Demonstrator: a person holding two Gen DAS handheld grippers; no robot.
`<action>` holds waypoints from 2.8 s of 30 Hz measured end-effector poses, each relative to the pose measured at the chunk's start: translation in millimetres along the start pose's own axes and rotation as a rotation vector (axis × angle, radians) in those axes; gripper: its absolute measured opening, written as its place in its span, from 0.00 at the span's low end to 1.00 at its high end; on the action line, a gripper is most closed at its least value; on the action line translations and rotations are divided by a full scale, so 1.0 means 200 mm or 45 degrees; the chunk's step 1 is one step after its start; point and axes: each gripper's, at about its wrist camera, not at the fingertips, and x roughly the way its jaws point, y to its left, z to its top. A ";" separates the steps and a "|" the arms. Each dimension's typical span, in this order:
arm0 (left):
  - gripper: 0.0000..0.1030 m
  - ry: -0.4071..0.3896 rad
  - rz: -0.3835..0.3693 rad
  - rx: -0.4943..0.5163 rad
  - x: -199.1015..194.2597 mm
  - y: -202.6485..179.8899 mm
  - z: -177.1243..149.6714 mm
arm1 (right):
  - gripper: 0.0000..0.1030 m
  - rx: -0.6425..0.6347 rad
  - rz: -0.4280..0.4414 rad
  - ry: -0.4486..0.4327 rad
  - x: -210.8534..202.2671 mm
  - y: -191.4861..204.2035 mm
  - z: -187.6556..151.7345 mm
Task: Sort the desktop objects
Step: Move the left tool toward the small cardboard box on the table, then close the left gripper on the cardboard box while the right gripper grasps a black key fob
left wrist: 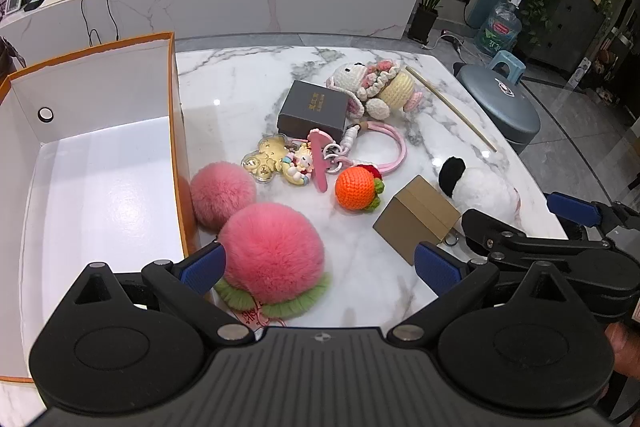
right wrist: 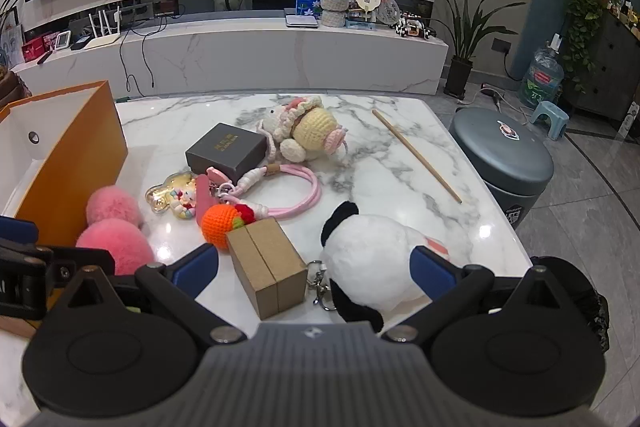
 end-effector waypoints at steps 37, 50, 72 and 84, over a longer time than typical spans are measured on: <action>1.00 0.022 -0.005 0.059 0.05 -0.01 0.05 | 0.99 0.003 -0.008 -0.039 -0.03 -0.15 0.01; 1.00 0.045 0.050 0.172 0.17 -0.15 -0.01 | 0.99 0.041 -0.026 -0.057 -0.04 -0.28 0.03; 1.00 0.068 -0.056 0.144 0.32 -0.30 0.12 | 0.71 -0.438 0.468 0.377 0.09 -0.14 -0.31; 1.00 0.134 -0.072 0.146 0.49 -0.41 0.10 | 0.37 -0.469 0.477 0.445 0.11 -0.10 -0.36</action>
